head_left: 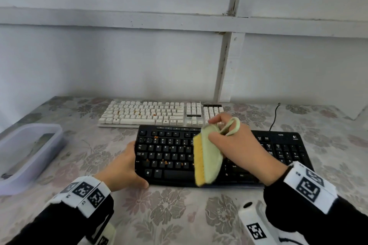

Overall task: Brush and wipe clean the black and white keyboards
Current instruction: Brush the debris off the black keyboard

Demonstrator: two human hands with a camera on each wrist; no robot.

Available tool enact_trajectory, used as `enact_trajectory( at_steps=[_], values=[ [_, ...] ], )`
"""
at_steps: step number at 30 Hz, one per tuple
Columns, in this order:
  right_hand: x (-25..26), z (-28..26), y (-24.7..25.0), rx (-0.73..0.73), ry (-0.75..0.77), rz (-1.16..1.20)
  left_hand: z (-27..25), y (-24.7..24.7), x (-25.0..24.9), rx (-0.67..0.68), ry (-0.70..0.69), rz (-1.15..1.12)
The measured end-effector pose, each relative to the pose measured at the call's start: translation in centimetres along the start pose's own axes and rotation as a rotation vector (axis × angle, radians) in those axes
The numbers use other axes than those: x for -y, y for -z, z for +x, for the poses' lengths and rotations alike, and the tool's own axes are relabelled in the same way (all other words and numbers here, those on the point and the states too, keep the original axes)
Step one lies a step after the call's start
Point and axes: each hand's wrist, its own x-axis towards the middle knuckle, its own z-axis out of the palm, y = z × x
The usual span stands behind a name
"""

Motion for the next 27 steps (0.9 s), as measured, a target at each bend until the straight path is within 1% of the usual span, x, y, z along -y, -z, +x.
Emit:
enact_trajectory(
  at_steps=[2, 3, 7, 9, 11, 13, 16, 19, 21, 27],
  values=[
    [0.1, 0.6, -0.1, -0.058, 0.035, 0.014, 0.0, 0.0, 0.0, 0.004, 0.000, -0.003],
    [0.0, 0.7, -0.3, -0.055, 0.041, 0.003, 0.0, 0.0, 0.1, 0.007, 0.001, -0.009],
    [-1.2, -0.5, -1.4, 0.068, -0.017, -0.025, 0.0, 0.0, 0.1, 0.008, 0.003, -0.023],
    [-1.4, -1.0, -1.3, 0.150, -0.068, -0.026, 0.0, 0.0, 0.1, 0.009, 0.008, -0.022],
    [-1.1, -1.2, -0.6, 0.194, -0.104, -0.047, 0.0, 0.0, 0.0, 0.004, 0.010, -0.025],
    [-0.6, -1.0, 0.0, 0.159, -0.091, -0.033, 0.0, 0.0, -0.1, 0.005, 0.011, -0.026],
    [0.0, 0.1, 0.2, 0.041, -0.037, 0.065, -0.1, 0.1, -0.2, 0.010, 0.005, -0.024],
    [-0.1, 1.2, -0.7, -0.042, 0.023, 0.060, -0.1, 0.1, -0.1, 0.011, -0.003, -0.038],
    [-0.3, 1.6, -1.4, -0.043, 0.038, 0.045, 0.0, 0.1, 0.0, 0.012, -0.005, -0.046],
    [-1.3, 0.7, -2.7, 0.080, -0.002, -0.005, 0.1, 0.0, 0.2, 0.010, 0.005, -0.046]
  ],
)
